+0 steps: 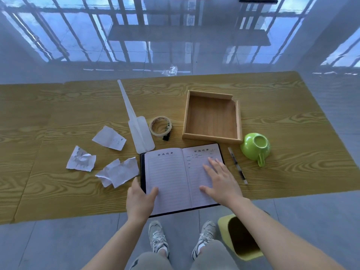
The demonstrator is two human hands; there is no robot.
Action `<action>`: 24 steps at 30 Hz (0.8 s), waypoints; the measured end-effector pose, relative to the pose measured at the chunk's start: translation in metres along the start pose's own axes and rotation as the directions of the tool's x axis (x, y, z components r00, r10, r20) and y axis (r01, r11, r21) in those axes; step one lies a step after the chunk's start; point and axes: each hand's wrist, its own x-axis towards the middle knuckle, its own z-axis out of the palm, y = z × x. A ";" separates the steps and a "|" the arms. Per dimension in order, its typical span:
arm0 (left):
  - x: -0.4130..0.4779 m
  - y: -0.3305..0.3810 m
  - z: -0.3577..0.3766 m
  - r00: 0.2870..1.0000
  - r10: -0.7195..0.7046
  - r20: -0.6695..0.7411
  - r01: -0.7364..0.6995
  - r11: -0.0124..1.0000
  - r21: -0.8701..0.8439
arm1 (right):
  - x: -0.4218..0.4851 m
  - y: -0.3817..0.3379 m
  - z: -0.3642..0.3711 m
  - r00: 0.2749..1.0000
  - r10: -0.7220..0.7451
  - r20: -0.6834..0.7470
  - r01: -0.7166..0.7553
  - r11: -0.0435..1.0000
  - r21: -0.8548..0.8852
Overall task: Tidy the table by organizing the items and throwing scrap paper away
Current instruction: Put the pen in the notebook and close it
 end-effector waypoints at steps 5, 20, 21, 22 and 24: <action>-0.008 -0.004 -0.003 0.998 -0.064 -0.010 0.062 0.986 -0.154 | -0.005 0.007 -0.003 0.998 0.043 -0.043 -0.040 0.998 0.058; -0.065 0.030 0.005 0.992 0.111 -0.068 -0.129 0.913 -0.387 | -0.007 0.023 -0.019 0.943 0.332 -0.004 -0.283 0.810 0.514; -0.069 0.037 0.005 0.986 0.154 -0.070 -0.169 0.916 -0.365 | -0.005 0.023 -0.020 0.933 0.358 0.024 -0.309 0.767 0.563; -0.073 0.046 0.006 0.978 0.198 -0.070 -0.209 0.919 -0.334 | -0.004 0.023 -0.022 0.921 0.385 0.054 -0.336 0.719 0.609; -0.078 0.065 0.011 0.959 0.275 -0.069 -0.283 0.921 -0.268 | -0.004 0.024 -0.024 0.898 0.430 0.100 -0.375 0.626 0.683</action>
